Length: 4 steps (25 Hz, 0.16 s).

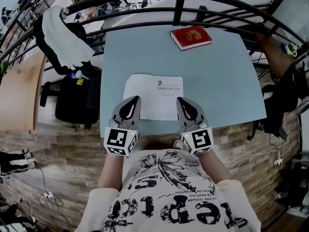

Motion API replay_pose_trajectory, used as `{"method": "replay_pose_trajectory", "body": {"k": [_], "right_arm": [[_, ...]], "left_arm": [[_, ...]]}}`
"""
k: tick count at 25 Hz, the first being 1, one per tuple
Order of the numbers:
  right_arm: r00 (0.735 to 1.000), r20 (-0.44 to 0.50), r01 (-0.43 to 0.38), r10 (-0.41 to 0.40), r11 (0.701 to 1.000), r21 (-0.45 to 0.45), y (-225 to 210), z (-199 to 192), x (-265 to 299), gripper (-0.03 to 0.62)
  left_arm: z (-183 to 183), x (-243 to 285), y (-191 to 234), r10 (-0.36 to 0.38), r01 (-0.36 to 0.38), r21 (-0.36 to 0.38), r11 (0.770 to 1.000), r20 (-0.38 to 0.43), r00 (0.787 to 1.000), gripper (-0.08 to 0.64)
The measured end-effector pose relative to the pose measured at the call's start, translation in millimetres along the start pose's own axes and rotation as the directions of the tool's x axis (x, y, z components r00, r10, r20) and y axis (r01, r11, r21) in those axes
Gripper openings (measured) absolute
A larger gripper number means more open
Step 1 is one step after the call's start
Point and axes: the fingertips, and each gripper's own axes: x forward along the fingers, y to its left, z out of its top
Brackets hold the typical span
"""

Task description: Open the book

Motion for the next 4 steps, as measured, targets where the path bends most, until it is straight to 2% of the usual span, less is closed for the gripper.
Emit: {"method": "replay_pose_trajectory", "body": {"k": [4], "right_arm": [[1.0,-0.001,-0.004,0.004,1.0,-0.009,-1.4,1.4,2.0,0.008]], "left_arm": [[1.7,1.1,-2.1,-0.007,0.007,0.006,1.0,0.003,1.0,0.021]]}}
